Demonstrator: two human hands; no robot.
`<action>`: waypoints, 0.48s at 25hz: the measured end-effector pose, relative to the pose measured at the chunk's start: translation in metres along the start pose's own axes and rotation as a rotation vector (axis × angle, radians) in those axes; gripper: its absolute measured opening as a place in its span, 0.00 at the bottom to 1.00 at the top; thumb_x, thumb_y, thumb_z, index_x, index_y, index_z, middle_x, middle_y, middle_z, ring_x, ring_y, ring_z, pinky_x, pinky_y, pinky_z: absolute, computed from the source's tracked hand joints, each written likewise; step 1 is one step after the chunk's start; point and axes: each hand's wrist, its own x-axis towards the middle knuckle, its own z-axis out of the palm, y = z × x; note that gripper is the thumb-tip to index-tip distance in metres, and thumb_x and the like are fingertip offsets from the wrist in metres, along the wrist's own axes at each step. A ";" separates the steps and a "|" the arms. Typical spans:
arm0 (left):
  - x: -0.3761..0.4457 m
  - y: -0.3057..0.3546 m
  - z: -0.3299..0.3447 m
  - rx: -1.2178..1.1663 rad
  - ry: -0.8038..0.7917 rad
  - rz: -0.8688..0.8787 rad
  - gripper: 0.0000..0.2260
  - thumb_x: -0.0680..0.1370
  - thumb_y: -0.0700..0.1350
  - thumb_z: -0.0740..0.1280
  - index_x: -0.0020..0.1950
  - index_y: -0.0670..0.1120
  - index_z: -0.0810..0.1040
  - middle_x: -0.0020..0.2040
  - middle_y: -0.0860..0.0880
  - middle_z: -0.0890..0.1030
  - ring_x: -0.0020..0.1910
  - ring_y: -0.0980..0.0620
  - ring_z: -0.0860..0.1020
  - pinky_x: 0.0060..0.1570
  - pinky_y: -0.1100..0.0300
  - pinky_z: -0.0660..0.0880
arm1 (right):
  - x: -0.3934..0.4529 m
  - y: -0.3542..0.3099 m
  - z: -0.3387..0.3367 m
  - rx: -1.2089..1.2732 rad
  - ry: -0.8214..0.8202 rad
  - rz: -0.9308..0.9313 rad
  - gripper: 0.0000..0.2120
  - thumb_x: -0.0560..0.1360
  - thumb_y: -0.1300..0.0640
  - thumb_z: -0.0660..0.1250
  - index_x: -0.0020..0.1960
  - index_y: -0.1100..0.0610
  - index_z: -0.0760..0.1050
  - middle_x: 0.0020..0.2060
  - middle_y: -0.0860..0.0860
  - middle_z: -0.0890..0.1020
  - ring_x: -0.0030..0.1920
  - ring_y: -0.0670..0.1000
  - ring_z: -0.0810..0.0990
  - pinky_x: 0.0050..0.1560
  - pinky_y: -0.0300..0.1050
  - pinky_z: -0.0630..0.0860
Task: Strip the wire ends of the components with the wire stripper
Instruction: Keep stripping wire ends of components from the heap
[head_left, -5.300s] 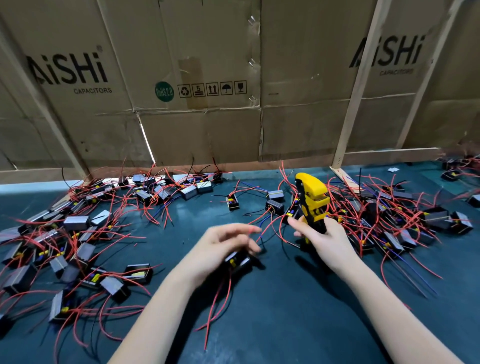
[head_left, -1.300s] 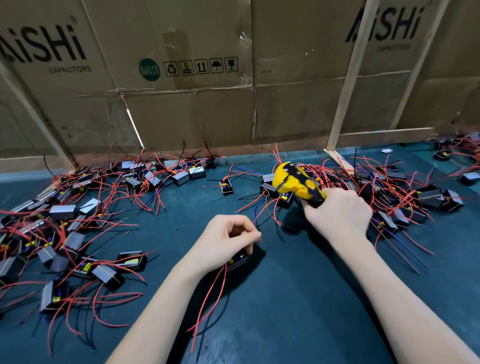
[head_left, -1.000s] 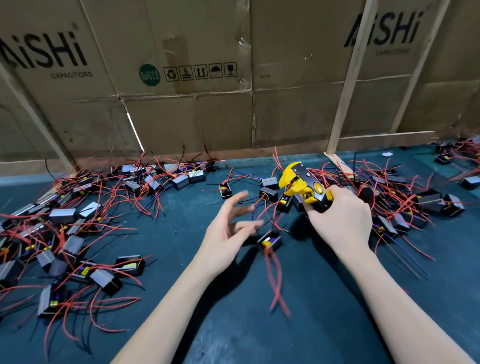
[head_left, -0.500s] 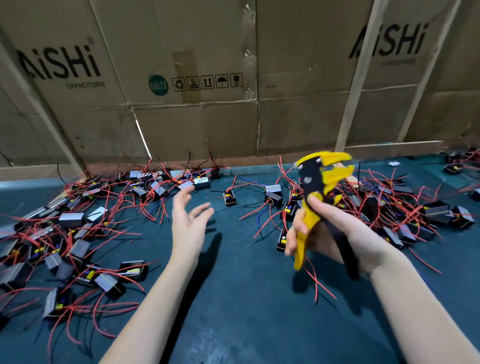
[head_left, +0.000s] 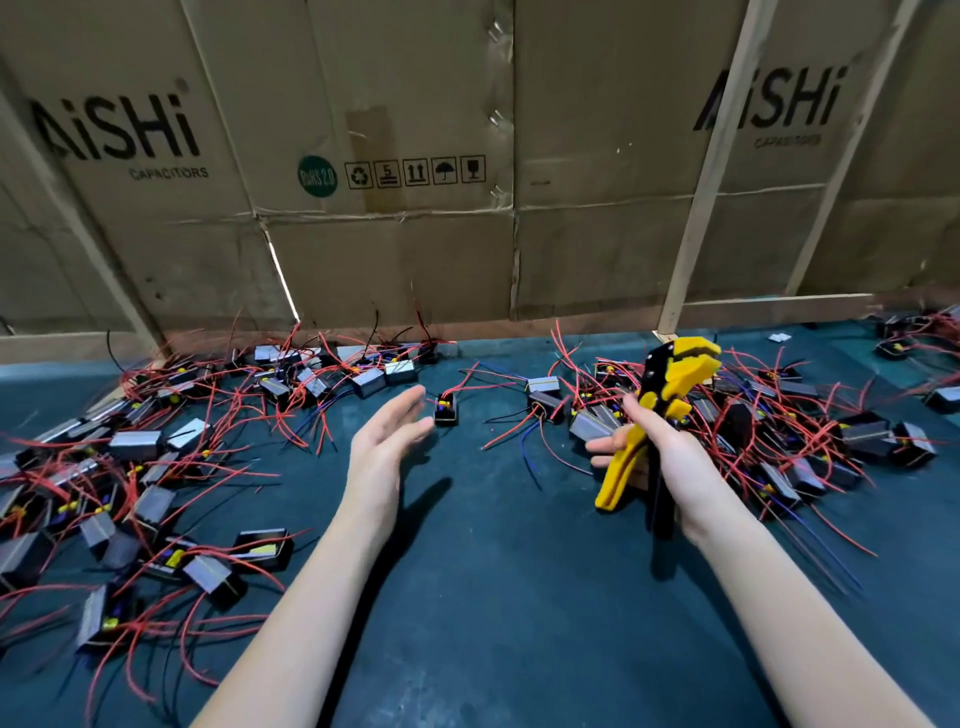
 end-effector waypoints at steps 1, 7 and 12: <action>-0.005 0.004 -0.002 0.063 0.007 0.090 0.18 0.76 0.30 0.66 0.64 0.41 0.78 0.62 0.47 0.81 0.60 0.56 0.79 0.53 0.68 0.74 | -0.002 -0.001 -0.002 0.008 -0.009 -0.030 0.22 0.74 0.43 0.67 0.32 0.60 0.76 0.41 0.63 0.84 0.43 0.61 0.84 0.45 0.51 0.82; -0.036 0.016 0.006 0.418 -0.283 0.327 0.13 0.74 0.25 0.64 0.45 0.41 0.80 0.45 0.47 0.86 0.46 0.50 0.85 0.50 0.62 0.78 | -0.011 0.000 0.004 -0.102 -0.264 -0.047 0.25 0.66 0.34 0.67 0.34 0.57 0.73 0.36 0.62 0.81 0.43 0.62 0.83 0.49 0.54 0.77; -0.036 0.026 0.005 0.090 -0.013 0.423 0.09 0.71 0.30 0.60 0.43 0.43 0.70 0.41 0.48 0.80 0.41 0.48 0.80 0.44 0.61 0.77 | -0.016 -0.002 0.006 -0.113 -0.280 -0.070 0.24 0.66 0.37 0.68 0.35 0.60 0.73 0.34 0.61 0.79 0.41 0.61 0.82 0.46 0.52 0.78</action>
